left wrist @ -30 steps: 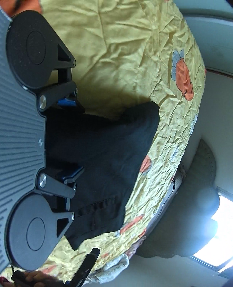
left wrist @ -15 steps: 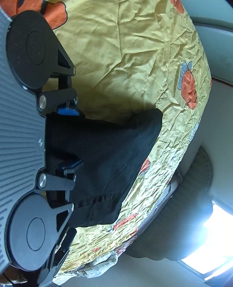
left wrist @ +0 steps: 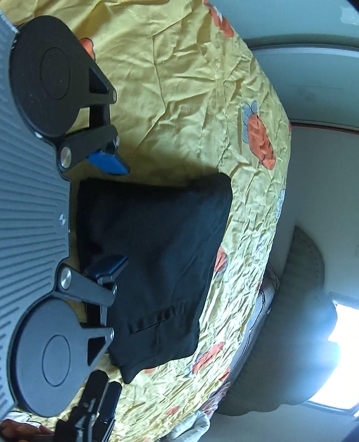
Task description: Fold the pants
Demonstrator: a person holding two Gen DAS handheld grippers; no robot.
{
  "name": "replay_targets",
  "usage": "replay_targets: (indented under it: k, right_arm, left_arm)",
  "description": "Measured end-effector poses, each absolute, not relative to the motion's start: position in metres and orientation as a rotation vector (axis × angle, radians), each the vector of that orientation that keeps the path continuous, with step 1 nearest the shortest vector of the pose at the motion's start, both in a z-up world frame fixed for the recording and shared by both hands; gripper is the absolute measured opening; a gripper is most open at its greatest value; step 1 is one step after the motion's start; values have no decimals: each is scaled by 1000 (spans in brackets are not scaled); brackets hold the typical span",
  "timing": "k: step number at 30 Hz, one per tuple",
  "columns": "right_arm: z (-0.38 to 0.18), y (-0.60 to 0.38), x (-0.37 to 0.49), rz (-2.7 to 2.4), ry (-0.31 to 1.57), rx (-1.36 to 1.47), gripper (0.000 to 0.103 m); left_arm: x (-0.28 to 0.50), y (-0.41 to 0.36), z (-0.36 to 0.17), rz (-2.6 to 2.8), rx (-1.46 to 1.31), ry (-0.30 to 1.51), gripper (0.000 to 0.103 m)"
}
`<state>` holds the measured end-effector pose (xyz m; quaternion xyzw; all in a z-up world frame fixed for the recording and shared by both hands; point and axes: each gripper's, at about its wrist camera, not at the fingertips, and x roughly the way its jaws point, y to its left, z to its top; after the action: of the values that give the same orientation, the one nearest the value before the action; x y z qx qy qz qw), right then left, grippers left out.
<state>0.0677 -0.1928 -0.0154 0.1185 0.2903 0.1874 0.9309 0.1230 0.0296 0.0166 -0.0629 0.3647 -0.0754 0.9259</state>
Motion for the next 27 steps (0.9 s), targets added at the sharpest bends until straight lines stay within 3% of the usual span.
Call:
replay_targets:
  k: [4, 9, 27]
  right_arm:
    - [-16, -183, 57, 361, 612, 226, 84]
    - [-18, -173, 46, 301, 650, 233, 97]
    - [-27, -146, 25, 195, 683, 116, 99]
  left_arm:
    - [112, 20, 16, -147, -104, 741, 76]
    - [96, 12, 14, -139, -92, 735, 83]
    - [67, 6, -13, -79, -54, 744, 94]
